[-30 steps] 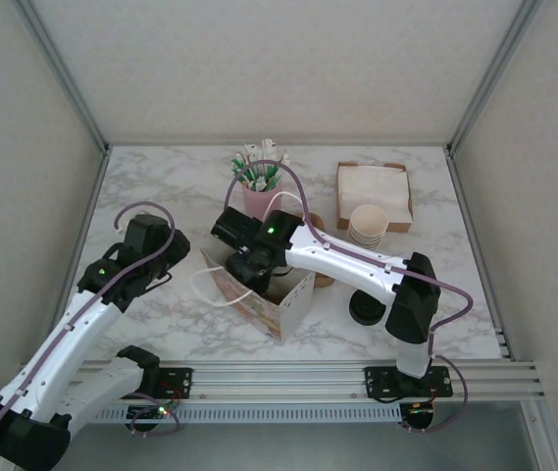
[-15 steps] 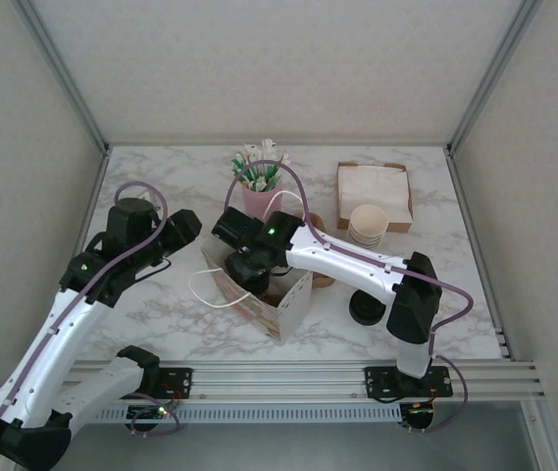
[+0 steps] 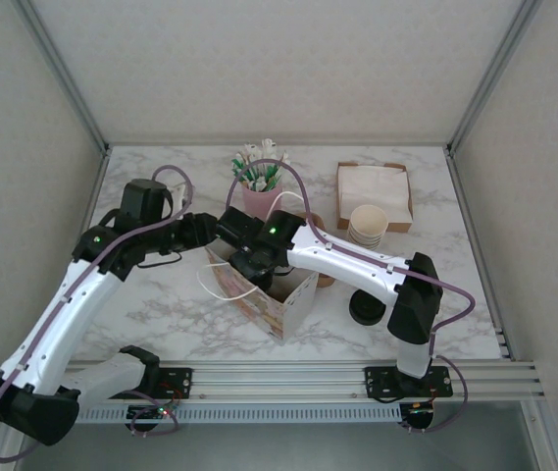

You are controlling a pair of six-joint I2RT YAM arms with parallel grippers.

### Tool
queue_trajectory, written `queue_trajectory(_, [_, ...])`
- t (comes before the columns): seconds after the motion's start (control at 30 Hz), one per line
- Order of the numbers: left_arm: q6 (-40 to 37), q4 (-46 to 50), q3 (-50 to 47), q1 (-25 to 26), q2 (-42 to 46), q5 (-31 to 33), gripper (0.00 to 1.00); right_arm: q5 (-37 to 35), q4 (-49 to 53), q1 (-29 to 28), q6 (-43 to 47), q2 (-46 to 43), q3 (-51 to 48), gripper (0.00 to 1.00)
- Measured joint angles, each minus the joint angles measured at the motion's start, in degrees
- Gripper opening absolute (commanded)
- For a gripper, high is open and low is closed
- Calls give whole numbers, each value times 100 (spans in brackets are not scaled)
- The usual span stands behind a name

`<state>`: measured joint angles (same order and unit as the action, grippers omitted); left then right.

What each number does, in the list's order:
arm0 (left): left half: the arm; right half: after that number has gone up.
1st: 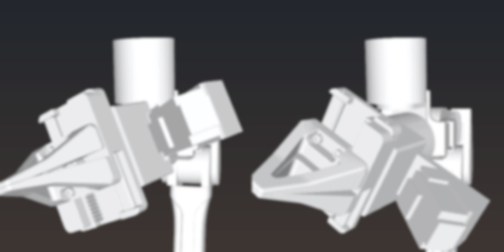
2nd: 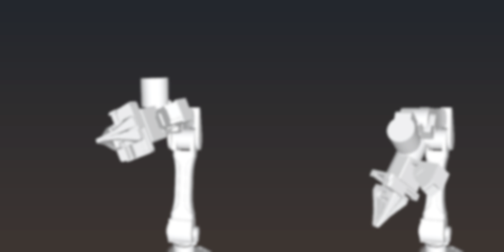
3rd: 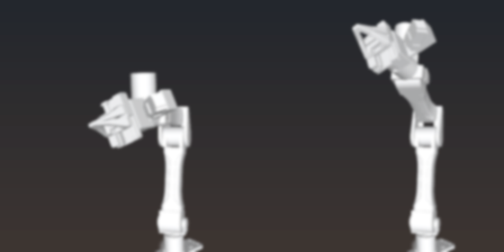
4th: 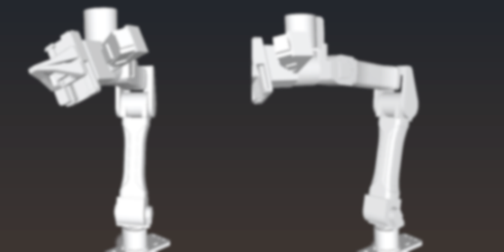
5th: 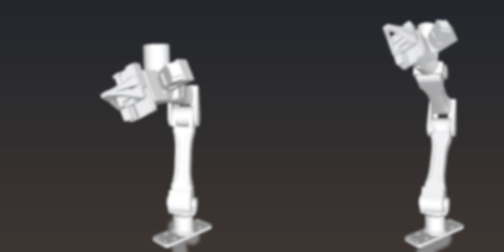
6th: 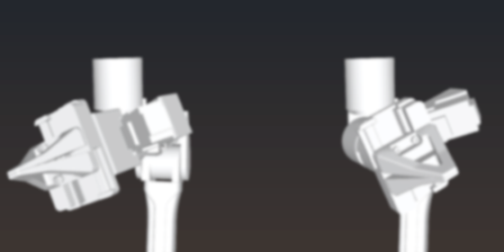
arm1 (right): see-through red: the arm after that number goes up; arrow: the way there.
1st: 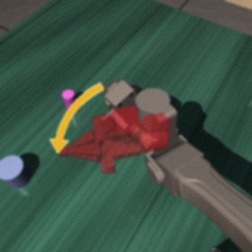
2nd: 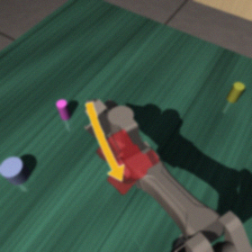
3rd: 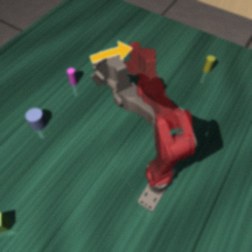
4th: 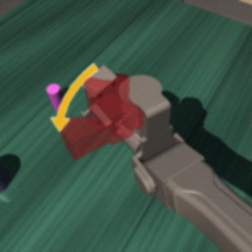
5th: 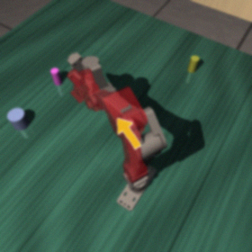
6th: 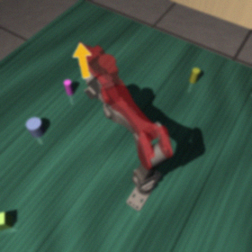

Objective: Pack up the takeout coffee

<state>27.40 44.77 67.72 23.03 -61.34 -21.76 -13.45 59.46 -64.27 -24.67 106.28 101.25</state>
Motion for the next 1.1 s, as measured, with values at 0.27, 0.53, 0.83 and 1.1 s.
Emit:
queue_trajectory(0.27, [-365,190,76,0,-321,-68,23,-24,17,0,0,-57,0,46])
queue_trajectory(0.53, [-369,221,87,0,-227,72,20,-46,-63,0,4,-107,-90,46])
queue_trajectory(0.83, [-380,219,87,0,-20,201,49,-57,-328,0,68,-109,-238,46])
queue_trajectory(1.1, [-389,173,85,0,181,254,52,-87,-422,0,70,-109,-282,45])
